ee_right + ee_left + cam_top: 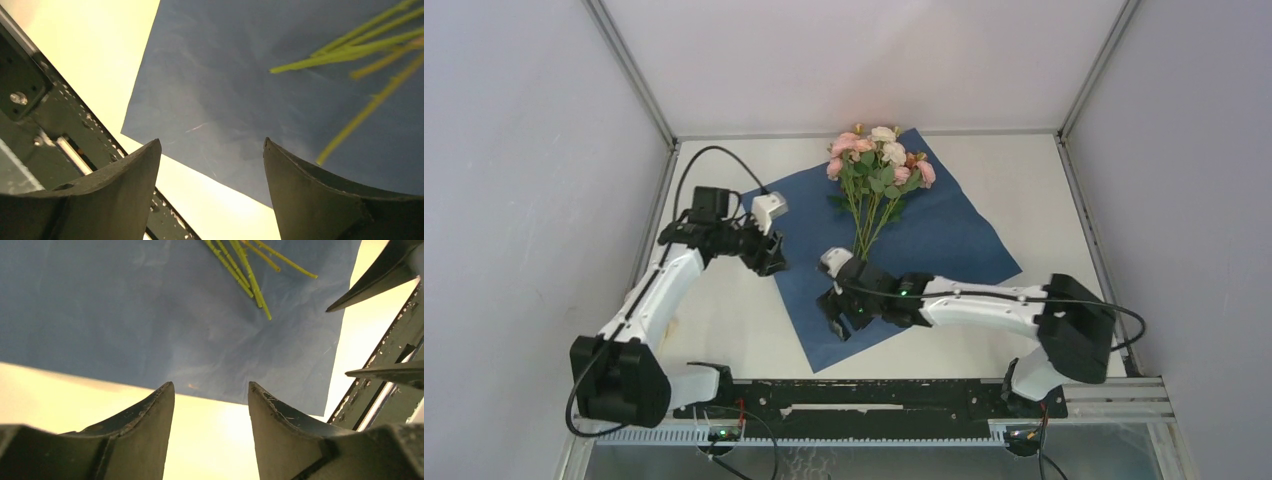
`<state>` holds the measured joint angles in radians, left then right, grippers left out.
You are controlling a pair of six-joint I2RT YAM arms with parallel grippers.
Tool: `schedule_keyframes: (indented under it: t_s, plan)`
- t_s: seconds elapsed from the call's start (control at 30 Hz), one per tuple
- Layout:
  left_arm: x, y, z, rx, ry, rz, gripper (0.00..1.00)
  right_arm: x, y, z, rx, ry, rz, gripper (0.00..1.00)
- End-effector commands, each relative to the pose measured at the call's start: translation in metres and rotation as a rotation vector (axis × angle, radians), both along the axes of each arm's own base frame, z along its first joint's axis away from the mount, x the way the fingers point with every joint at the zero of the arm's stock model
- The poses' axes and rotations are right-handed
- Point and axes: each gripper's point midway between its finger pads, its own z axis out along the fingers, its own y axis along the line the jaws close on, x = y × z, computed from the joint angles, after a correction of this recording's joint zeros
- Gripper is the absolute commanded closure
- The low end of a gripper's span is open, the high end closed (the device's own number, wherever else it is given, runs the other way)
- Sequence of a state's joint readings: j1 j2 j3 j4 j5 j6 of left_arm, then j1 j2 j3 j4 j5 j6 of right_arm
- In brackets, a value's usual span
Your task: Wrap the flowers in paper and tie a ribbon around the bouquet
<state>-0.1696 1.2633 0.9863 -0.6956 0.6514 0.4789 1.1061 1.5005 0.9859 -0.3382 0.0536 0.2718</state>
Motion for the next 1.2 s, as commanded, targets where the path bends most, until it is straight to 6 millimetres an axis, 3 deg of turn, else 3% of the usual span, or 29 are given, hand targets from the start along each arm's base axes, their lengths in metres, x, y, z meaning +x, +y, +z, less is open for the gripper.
schedule_keyframes:
  t_s: [0.0, 0.13, 0.37, 0.43, 0.53, 0.7, 0.77, 0.87, 1.0, 1.07, 1.17]
  plan:
    - [-0.016, 0.021, -0.006, -0.049, 0.006, -0.002, 0.39, -0.017, 0.038, -0.016, 0.026, -0.022, 0.139, 0.15]
    - [-0.013, 0.041, -0.016, -0.070, 0.053, 0.084, 0.38, -0.038, 0.046, -0.042, -0.032, 0.027, 0.208, 0.11]
    - [-0.014, 0.043, -0.014, -0.097, 0.060, 0.110, 0.38, -0.051, 0.027, -0.096, -0.201, 0.123, 0.206, 0.16]
    - [-0.015, 0.042, -0.010, -0.101, 0.051, 0.116, 0.38, -0.051, 0.020, -0.103, -0.239, 0.135, 0.186, 0.27]
    - [-0.018, 0.043, -0.004, -0.097, 0.027, 0.117, 0.38, -0.047, 0.012, -0.105, -0.269, 0.129, 0.154, 0.61]
    - [-0.024, 0.041, 0.001, -0.110, 0.037, 0.119, 0.38, -0.039, 0.011, -0.102, -0.272, 0.094, 0.110, 0.86]
    - [-0.029, 0.039, 0.000, -0.117, 0.047, 0.111, 0.38, -0.038, 0.010, -0.102, -0.275, 0.088, 0.100, 1.00]
    - [-0.047, 0.034, -0.004, -0.108, 0.053, 0.054, 0.38, -0.040, 0.014, -0.093, -0.252, 0.087, 0.118, 0.96]
    - [-0.069, 0.028, 0.000, -0.105, 0.069, -0.025, 0.38, -0.061, 0.033, -0.063, -0.174, -0.008, 0.275, 0.66]
    - [-0.066, 0.028, 0.005, -0.113, 0.061, 0.007, 0.38, -0.078, 0.048, -0.048, -0.118, -0.054, 0.358, 0.48]
    - [-0.058, 0.031, 0.002, -0.115, 0.085, 0.073, 0.38, -0.084, 0.064, -0.042, -0.050, -0.054, 0.384, 0.32]
